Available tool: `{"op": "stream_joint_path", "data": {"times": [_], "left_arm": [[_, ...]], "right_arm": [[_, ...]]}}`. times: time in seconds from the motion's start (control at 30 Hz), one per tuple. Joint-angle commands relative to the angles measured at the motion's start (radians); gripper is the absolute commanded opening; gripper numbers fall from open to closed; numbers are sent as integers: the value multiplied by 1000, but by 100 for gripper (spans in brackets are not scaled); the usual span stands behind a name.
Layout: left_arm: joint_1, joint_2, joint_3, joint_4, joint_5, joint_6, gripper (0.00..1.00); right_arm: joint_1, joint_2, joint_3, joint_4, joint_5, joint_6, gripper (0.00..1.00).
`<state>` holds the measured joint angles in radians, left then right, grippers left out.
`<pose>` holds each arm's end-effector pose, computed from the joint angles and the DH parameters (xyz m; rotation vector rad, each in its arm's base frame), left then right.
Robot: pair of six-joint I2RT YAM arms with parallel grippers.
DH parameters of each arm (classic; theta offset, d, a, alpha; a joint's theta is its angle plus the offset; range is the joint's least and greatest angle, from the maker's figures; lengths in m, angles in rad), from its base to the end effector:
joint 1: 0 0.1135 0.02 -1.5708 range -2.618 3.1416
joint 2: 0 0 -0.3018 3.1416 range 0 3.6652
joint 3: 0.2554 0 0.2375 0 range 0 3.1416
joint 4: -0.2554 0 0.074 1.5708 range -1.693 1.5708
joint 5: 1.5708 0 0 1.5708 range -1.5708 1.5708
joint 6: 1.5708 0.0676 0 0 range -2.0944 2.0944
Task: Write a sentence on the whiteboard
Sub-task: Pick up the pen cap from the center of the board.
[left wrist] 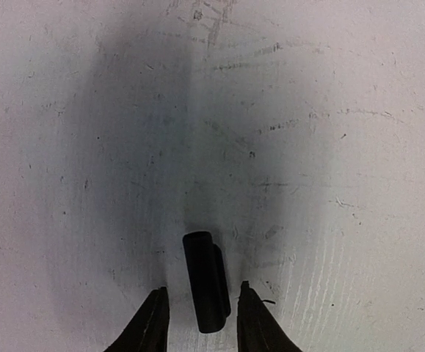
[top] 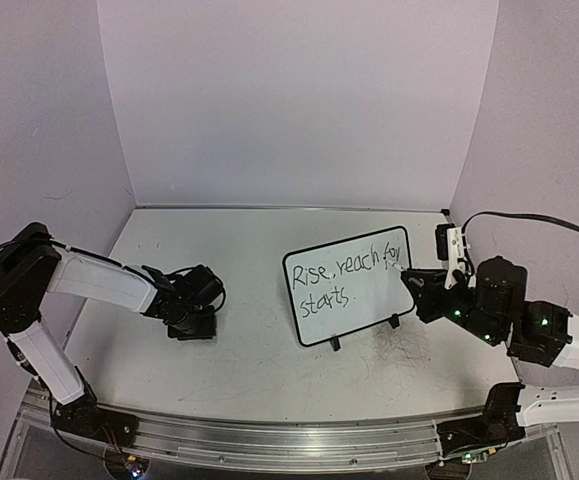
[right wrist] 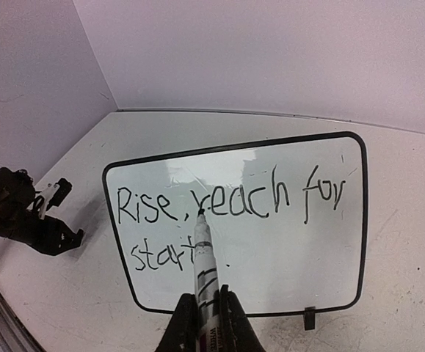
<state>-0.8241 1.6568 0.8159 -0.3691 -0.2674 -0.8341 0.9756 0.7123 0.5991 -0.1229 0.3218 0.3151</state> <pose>0.2121 -0.2029 0.1527 -0.0797 2.7007 -0.1178 0.1080 0.1213 0.3121 -0.3709 1.8017 0.6282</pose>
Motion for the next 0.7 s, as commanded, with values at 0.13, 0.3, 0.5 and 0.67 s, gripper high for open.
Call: {"op": "stream_joint_path", "data": {"times": [0.13, 0.3, 0.5, 0.67], "left_arm": [[-1, 61, 8, -13, -29, 22, 23], [-1, 29, -18, -10, -46, 39, 14], [-1, -74, -46, 2, -43, 99, 7], [-1, -169, -64, 10, -4, 154, 6]], "right_arm": [[-4, -35, 46, -12, 20, -14, 1], [-4, -45, 66, -37, 23, 5, 1], [-4, -45, 95, -74, 12, 44, 1], [-4, -29, 111, -93, 1, 79, 1]]}}
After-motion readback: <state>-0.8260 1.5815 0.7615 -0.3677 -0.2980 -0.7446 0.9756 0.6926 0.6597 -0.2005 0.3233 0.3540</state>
